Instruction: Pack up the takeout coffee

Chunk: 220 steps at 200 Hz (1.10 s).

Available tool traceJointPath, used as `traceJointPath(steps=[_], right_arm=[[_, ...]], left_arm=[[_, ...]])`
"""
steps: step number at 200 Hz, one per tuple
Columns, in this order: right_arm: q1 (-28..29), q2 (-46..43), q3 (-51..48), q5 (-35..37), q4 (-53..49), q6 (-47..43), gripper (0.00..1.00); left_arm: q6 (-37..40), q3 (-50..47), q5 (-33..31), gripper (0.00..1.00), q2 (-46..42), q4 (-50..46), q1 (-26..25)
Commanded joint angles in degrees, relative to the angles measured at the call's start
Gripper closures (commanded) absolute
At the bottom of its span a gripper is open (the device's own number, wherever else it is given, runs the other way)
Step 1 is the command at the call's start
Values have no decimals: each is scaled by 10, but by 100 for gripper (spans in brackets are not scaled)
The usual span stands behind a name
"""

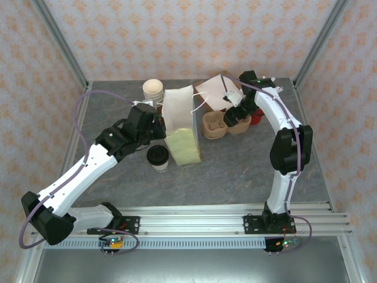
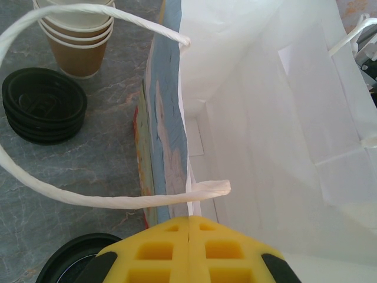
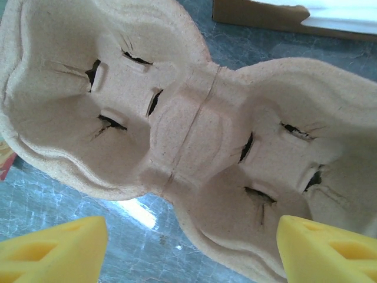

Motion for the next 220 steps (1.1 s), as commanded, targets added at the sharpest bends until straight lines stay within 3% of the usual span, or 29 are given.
traceJointPath(steps=[1,133,220], right_arm=[[-5,1,-13,-1,-20,23,23],[-7,4,-47,-6,-19,49,23],[9,-102,-172,-67,21,111,25]], left_arm=[[14,7,-7,100,-4,-18,4],[20,-3,-2,100,-13,-10,6],[28,-11,9,100,-16,1,11]])
